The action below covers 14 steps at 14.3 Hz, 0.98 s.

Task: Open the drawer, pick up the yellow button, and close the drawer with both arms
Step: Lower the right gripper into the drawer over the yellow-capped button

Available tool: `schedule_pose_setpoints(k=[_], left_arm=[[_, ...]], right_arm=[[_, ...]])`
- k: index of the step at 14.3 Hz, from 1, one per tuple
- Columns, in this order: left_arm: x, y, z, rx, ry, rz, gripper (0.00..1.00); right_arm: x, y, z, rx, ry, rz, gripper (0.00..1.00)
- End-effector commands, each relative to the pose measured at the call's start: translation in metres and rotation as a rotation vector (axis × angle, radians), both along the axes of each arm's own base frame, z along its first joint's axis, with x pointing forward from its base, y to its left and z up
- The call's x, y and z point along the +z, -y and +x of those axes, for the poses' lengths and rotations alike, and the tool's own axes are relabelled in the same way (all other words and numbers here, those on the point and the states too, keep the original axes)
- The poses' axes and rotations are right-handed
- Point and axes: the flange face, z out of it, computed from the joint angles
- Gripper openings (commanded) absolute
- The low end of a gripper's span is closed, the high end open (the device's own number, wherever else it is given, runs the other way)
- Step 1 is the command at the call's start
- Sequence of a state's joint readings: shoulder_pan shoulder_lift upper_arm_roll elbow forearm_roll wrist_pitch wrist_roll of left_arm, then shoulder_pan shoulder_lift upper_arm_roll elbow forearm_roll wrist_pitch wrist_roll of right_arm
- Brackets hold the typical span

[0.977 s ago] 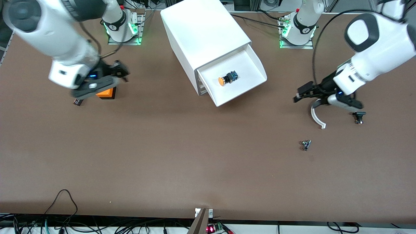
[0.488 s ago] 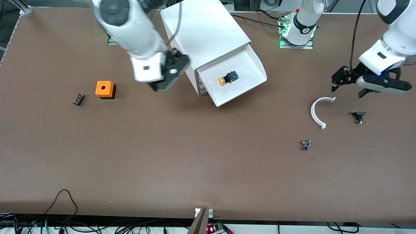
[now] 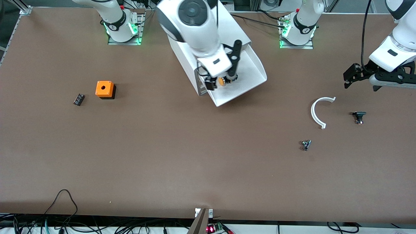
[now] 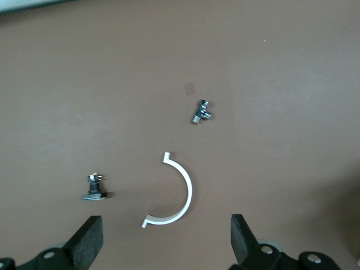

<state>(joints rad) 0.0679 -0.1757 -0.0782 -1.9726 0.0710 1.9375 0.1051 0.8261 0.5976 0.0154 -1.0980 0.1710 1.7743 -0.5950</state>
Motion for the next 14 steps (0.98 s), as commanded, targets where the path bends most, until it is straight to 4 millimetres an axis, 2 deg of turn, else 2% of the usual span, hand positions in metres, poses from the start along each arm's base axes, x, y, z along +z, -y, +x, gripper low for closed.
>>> schedule_pose_setpoints(k=[1,2,5,7,9,11,12,14], left_arm=[[0.014,0.004,0.0,0.003,0.002,0.034,1.0],[0.014,0.006,0.001,-0.003,0.003,0.034,1.0],[0.016,0.009,0.001,-0.008,0.006,0.032,1.0],[0.016,0.009,0.001,-0.005,0.006,0.028,1.0],[0.016,0.009,0.001,-0.004,0.006,0.022,1.0],[0.016,0.001,0.001,0.016,0.003,0.008,1.0],[0.017,-0.012,0.0,0.065,-0.001,-0.028,1.0],[0.017,-0.019,-0.002,0.109,-0.015,-0.076,1.0]], right_arm=[[-0.01,-0.026,-0.016,0.159,0.024,0.003,1.0],[-0.013,-0.028,-0.018,0.224,0.035,-0.001,1.0],[-0.045,-0.036,-0.02,0.347,0.022,-0.027,1.0],[-0.049,-0.037,-0.022,0.366,0.019,-0.036,1.0],[-0.065,-0.041,-0.024,0.405,0.015,-0.055,1.0],[-0.071,-0.046,-0.03,0.417,0.017,-0.068,1.0],[-0.071,-0.048,-0.032,0.421,0.022,-0.073,0.95],[-0.075,-0.051,-0.035,0.427,0.025,-0.083,0.8]])
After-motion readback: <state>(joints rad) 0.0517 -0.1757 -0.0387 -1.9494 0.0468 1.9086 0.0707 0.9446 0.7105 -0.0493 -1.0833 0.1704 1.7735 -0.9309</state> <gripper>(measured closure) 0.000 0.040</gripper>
